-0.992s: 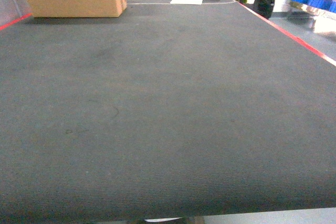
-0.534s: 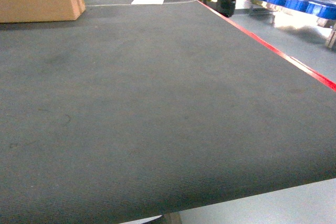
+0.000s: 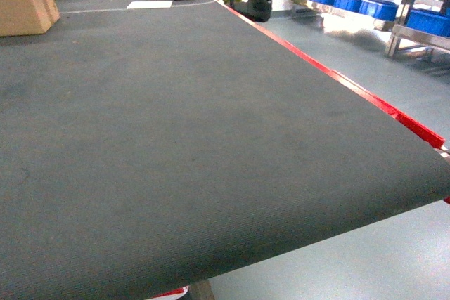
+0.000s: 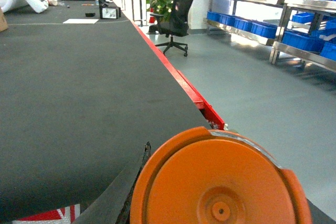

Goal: Sort blue parts and orange caps into right shelf containers

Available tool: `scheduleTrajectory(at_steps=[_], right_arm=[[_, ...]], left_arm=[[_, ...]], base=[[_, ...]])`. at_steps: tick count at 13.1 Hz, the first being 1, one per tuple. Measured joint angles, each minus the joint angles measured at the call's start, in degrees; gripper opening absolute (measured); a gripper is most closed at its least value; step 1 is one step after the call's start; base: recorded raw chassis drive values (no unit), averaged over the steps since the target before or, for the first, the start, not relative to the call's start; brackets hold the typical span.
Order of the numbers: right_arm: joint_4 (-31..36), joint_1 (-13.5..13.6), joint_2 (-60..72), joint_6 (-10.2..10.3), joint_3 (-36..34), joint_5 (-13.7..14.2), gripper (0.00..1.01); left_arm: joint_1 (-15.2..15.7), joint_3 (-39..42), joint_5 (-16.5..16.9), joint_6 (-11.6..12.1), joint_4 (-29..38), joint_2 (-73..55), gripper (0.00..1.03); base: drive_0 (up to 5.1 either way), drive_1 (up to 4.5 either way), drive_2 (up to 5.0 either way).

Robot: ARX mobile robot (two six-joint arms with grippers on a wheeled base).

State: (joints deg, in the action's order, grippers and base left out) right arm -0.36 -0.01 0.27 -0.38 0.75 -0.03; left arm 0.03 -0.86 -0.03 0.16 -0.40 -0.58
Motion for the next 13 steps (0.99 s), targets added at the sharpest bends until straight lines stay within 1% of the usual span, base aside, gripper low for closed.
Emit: scheduleTrajectory(at_steps=[13], right_arm=[[0.0,0.0,0.0,0.0,0.0,0.0,0.45]], left_arm=[[0.0,0.0,0.0,0.0,0.0,0.0,0.44]], base=[[-1.6,-1.57,-1.6]])
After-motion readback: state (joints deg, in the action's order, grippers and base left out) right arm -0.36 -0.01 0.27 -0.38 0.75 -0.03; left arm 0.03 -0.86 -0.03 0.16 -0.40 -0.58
